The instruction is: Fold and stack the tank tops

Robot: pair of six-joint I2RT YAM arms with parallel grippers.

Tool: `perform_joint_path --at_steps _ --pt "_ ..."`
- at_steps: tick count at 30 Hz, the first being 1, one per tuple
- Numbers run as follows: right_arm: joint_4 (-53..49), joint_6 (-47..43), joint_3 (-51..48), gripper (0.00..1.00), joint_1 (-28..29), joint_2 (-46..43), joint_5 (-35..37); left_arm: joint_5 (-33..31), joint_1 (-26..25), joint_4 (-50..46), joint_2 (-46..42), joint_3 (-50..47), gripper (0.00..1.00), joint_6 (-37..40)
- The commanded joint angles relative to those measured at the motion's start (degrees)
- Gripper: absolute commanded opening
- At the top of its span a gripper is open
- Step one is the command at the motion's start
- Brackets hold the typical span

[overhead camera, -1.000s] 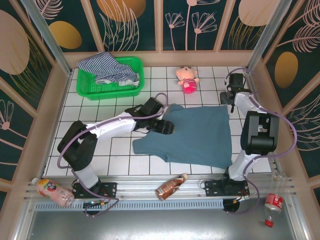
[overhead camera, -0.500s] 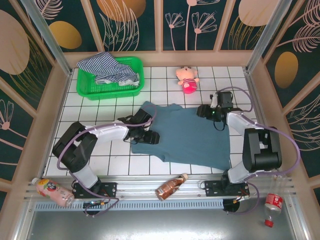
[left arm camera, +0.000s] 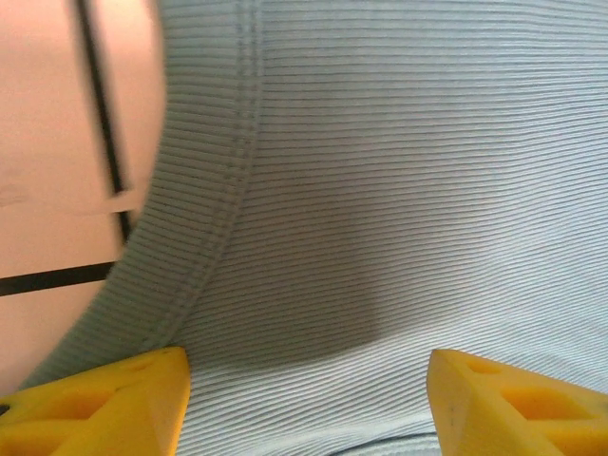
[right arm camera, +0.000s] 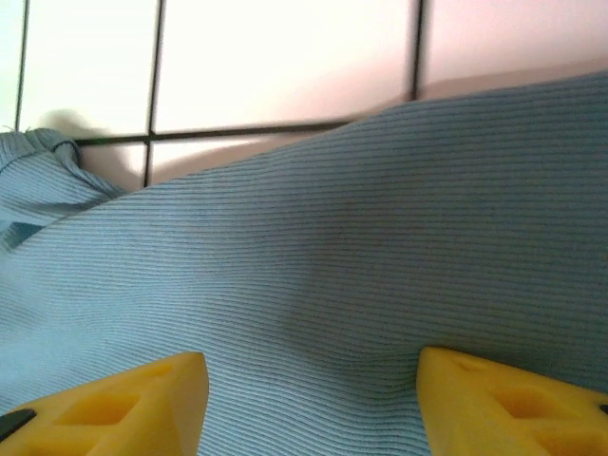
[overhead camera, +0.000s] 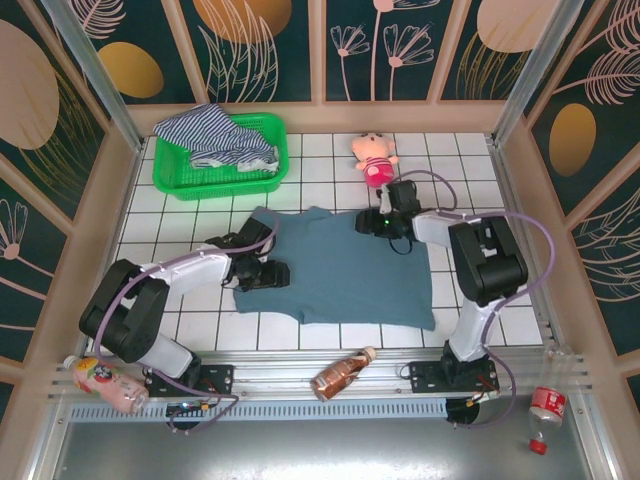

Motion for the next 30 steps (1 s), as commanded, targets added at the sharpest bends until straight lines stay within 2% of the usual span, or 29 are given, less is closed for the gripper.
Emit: perform_joint_path --at_steps 1,4,8,11,14,17,21,24,26,28,30 --pt "-1.4 -1.2 5.1 0.61 2.0 5.8 1.9 -2.1 2.0 -4.6 -0.7 -1.0 0.67 0.5" --pt "-2.1 -1.3 9.3 0.61 2.8 8.2 0.6 -3.6 3.5 -6.1 -0.7 -0.5 0.68 1.6" --pt "-3.0 -3.6 11.3 0.62 3.2 6.4 -0.1 -5.9 6.2 -8.5 -1.5 1.4 0.69 2.9" --pt "-6.1 -6.0 10.5 0.63 2.7 1.9 0.4 -7.5 6.9 -10.9 -1.6 3.2 0.69 3.3" --pt "-9.3 -4.9 4.2 0.64 0.7 -6.5 0.2 -10.1 6.9 -14.2 -3.4 4.1 0.71 2.2" --pt "-13.1 0.2 -3.6 0.63 -1.0 -16.6 -0.5 -9.7 7.0 -15.9 -7.2 3.1 0.71 -1.1" --pt "-19.4 8.9 -12.4 0.64 -0.8 -29.3 2.0 -9.1 7.0 -18.5 -13.3 0.1 0.71 -6.7" --pt "-25.7 16.7 -15.5 0.64 1.4 -35.3 6.3 -9.1 7.0 -19.9 -18.2 -1.8 0.7 -10.4" --pt "-30.9 22.0 -15.8 0.64 2.4 -37.2 9.3 -6.8 6.9 -19.4 -20.2 -2.1 0.69 -12.7" --pt "-34.9 26.2 -16.4 0.64 2.7 -38.4 10.8 -3.1 4.8 -16.2 -21.0 -3.2 0.68 -16.3" --pt "-37.7 30.8 -16.7 0.62 2.8 -39.3 12.0 -2.8 -0.1 -14.7 -20.0 -2.3 0.69 -19.2"
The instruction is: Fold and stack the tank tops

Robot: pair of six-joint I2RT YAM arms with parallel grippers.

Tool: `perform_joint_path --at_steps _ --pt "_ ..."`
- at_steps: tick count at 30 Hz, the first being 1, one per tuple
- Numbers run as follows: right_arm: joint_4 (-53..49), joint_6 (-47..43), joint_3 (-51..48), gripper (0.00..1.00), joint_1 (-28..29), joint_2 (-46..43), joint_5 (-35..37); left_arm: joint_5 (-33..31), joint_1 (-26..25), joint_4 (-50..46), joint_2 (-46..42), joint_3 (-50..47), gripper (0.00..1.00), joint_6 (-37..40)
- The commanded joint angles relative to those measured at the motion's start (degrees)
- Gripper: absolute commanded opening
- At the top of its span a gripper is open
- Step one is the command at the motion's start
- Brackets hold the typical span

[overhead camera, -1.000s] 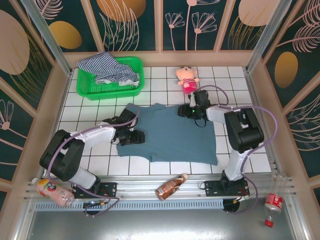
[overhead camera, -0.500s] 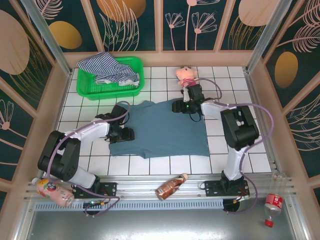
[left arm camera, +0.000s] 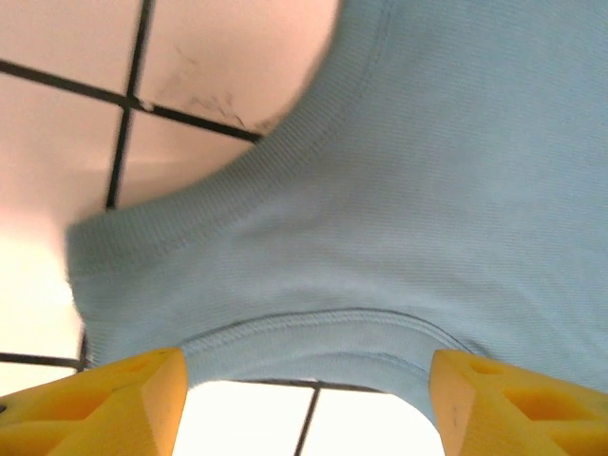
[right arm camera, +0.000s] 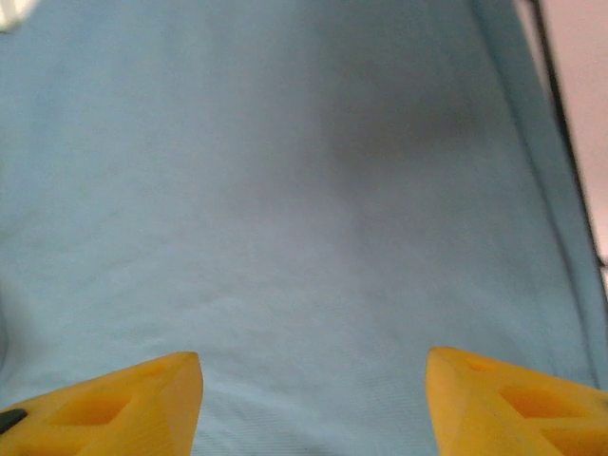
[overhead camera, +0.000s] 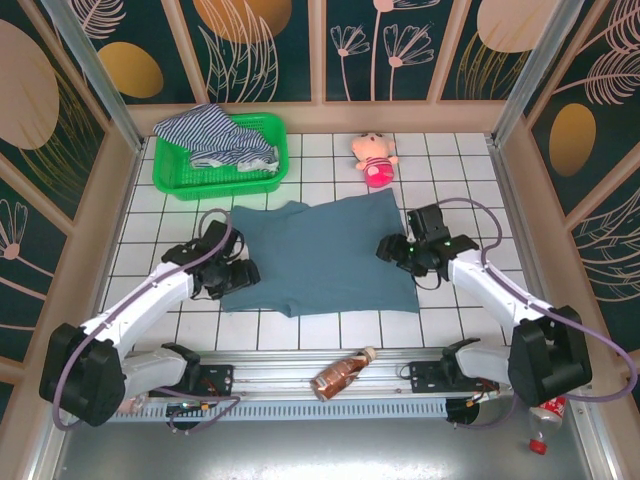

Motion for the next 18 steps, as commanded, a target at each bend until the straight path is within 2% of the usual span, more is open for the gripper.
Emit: perform_joint_path --at_steps 1,9,14,18 --pt "-9.3 12.2 -1.4 0.62 0.3 -2.0 4.7 3.1 -6.4 2.3 1.5 0.8 0.69 -7.9" --pt "-17.8 19.7 -3.5 0.58 -1.3 -3.7 8.0 3.7 -20.8 9.5 6.0 2.0 0.69 -19.4" --pt "-21.3 21.3 -4.9 0.58 -4.0 -5.3 6.0 3.1 -24.5 15.0 5.6 -2.1 0.67 -25.6" --pt "-19.9 21.4 -7.6 0.57 -5.5 -4.9 3.0 2.4 -26.2 17.2 8.0 -2.4 0.66 -26.4"
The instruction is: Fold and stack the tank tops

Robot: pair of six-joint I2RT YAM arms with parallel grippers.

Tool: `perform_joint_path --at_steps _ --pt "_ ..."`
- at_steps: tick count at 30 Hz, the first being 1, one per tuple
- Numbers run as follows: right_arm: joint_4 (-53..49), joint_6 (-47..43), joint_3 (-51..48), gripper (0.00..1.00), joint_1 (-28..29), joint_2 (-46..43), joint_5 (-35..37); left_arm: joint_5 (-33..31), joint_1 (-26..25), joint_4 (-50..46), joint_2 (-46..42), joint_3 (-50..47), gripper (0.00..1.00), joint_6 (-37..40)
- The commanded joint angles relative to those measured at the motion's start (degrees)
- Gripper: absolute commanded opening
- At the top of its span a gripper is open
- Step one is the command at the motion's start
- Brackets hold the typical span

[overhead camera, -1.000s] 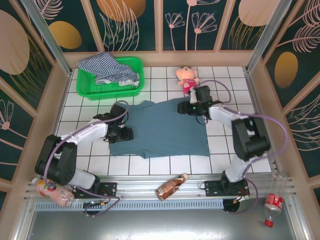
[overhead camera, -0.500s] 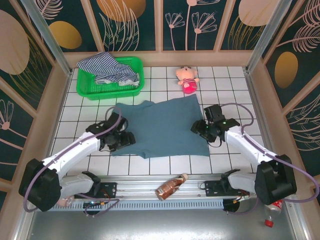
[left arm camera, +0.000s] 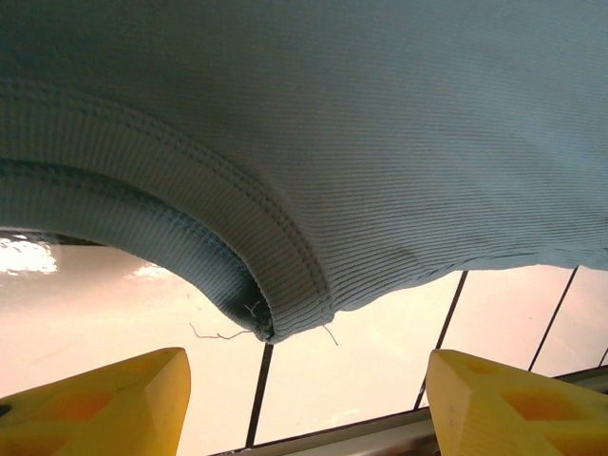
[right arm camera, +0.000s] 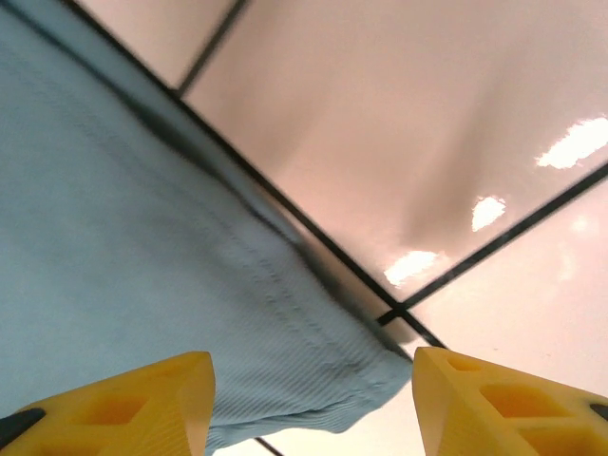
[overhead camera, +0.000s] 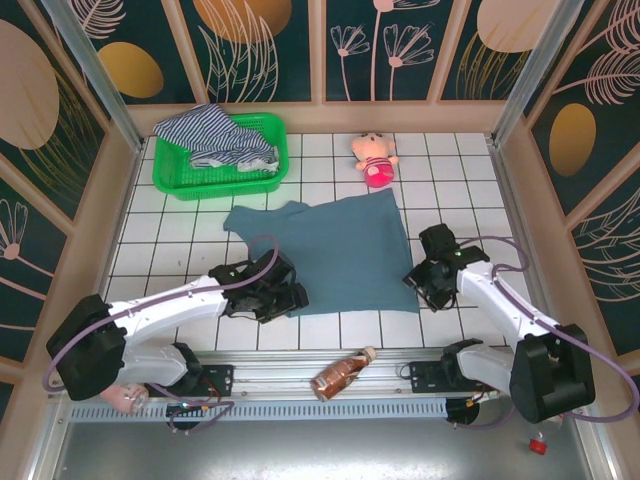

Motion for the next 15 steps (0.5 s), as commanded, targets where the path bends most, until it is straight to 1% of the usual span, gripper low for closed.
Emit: perform_joint_path --at_steps 1,5,8,13,15 --pt "-1.4 1.8 -2.6 0.56 -1.0 0.2 -2.5 -0.6 -0.8 4.6 1.7 -1.0 0.65 -3.6" --pt "3.6 2.7 -4.8 0.51 -1.0 1.2 -6.5 -0.5 -1.1 4.6 2.4 -2.5 0.58 -3.6" --pt "5.3 3.3 -5.5 0.46 -0.7 2.8 -7.1 -0.7 -1.1 5.4 2.6 -3.2 0.5 -3.7" --pt "6.7 3.6 -5.1 0.33 0.2 4.6 -6.6 -0.9 -1.1 5.6 3.3 -3.1 0.39 -3.9" --pt "6.5 3.7 -5.0 0.25 0.3 5.3 -6.0 -1.4 -1.2 5.3 3.1 -3.4 0.33 -3.7"
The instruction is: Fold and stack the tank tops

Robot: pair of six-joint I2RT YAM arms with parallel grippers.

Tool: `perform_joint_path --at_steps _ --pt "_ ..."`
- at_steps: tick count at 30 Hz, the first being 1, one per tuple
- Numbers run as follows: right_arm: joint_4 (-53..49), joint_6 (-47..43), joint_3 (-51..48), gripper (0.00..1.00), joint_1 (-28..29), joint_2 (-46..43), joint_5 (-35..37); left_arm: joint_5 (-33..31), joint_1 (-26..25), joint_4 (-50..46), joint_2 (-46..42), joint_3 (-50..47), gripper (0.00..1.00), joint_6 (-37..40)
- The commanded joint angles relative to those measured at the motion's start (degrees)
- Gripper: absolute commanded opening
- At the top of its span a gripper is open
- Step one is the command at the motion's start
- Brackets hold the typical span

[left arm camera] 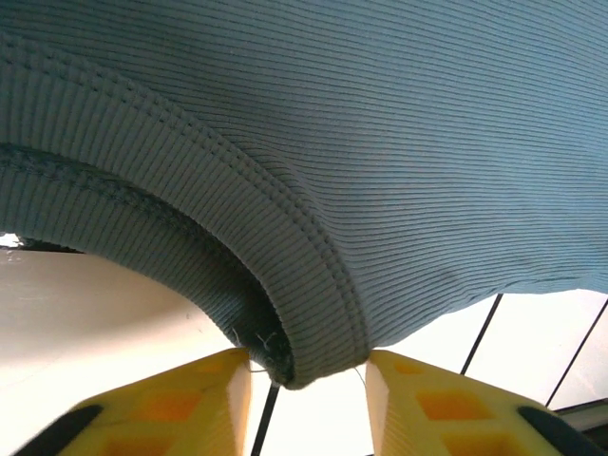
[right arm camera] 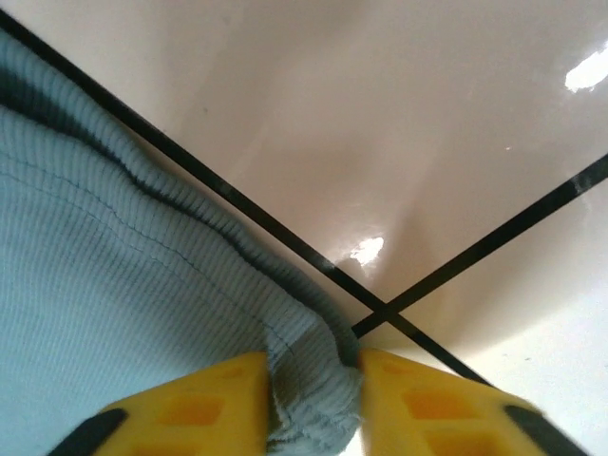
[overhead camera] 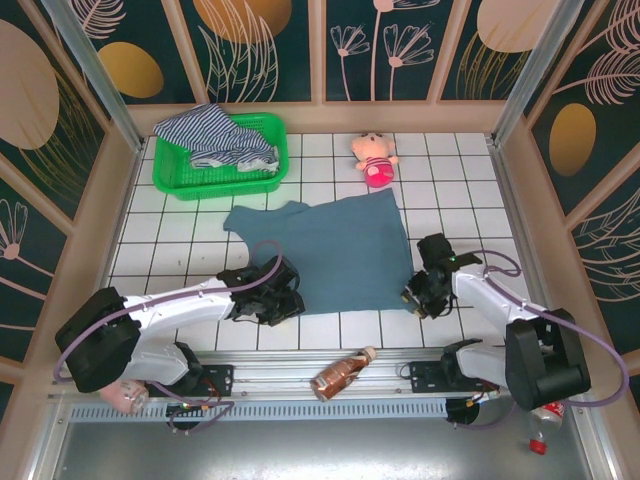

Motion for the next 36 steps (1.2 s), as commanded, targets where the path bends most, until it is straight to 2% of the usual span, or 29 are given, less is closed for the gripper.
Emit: perform_joint_path --at_steps 1,3,7,8,16,25,36 --pt "0.5 1.2 0.0 0.24 0.4 0.9 0.6 -1.2 -0.2 0.6 0.3 -0.6 0.31 -0.3" --pt "0.3 1.2 -0.2 0.18 0.2 1.0 0.7 -1.5 -0.3 0.2 0.5 -0.4 0.25 0.0" --pt "0.2 1.3 -0.3 0.1 0.2 0.7 1.0 -2.4 -0.3 -0.2 0.9 -0.1 0.19 0.4" --pt "0.1 1.2 -0.3 0.08 0.2 0.5 1.2 -2.7 -0.3 -0.5 1.0 0.2 0.14 0.8" --pt "-1.5 0.3 0.9 0.0 -0.1 -0.5 2.6 -5.0 -0.2 -4.9 0.8 3.3 0.01 3.1" --pt "-7.0 -3.0 7.7 0.0 0.3 -2.1 6.0 -4.3 0.5 -7.9 -2.3 5.8 0.0 3.8" --pt "-3.5 -6.7 13.6 0.0 0.3 3.2 7.2 -1.8 7.6 -7.4 1.1 9.4 0.0 11.3"
